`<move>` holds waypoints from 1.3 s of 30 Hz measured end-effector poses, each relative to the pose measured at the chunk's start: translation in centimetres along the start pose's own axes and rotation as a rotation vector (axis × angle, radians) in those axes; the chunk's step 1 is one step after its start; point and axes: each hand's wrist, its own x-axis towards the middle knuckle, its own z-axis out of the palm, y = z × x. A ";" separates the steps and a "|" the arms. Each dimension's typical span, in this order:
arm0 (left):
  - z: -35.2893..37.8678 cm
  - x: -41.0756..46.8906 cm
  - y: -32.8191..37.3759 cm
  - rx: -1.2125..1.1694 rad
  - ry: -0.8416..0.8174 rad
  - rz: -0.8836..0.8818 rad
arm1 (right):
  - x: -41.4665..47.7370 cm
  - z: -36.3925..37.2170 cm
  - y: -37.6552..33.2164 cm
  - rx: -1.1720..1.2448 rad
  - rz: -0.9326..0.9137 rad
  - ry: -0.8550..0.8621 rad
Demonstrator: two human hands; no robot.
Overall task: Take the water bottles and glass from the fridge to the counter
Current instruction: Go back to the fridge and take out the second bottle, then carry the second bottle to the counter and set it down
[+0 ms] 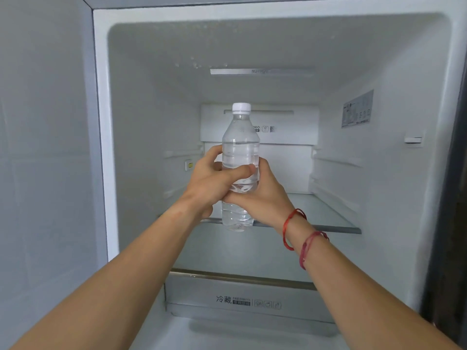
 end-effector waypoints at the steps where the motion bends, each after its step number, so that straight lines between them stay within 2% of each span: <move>1: -0.3 -0.3 0.4 0.007 0.009 0.009 | -0.1 0.0 -0.3 0.013 -0.011 -0.033; 4: -1.7 -1.6 1.6 0.026 0.041 0.042 | -0.6 -0.1 -1.3 0.060 -0.030 -0.116; 8: -3.9 -3.9 3.4 0.061 0.093 0.070 | -1.2 0.7 -1.7 0.061 -0.024 -0.147; 14: -7.9 -7.8 5.3 0.152 0.192 0.082 | -1.7 4.0 -3.0 0.183 -0.038 -0.172; 19: -11.9 -12.0 6.5 0.200 0.284 0.062 | -3.1 8.0 -5.5 0.239 -0.088 -0.289; 30: -22.5 -25.9 11.2 0.354 0.545 0.013 | -8.7 22.7 -13.6 0.412 -0.111 -0.591; 39: -29.6 -39.8 15.8 0.457 0.790 -0.024 | -17.6 34.3 -21.0 0.319 -0.281 -0.785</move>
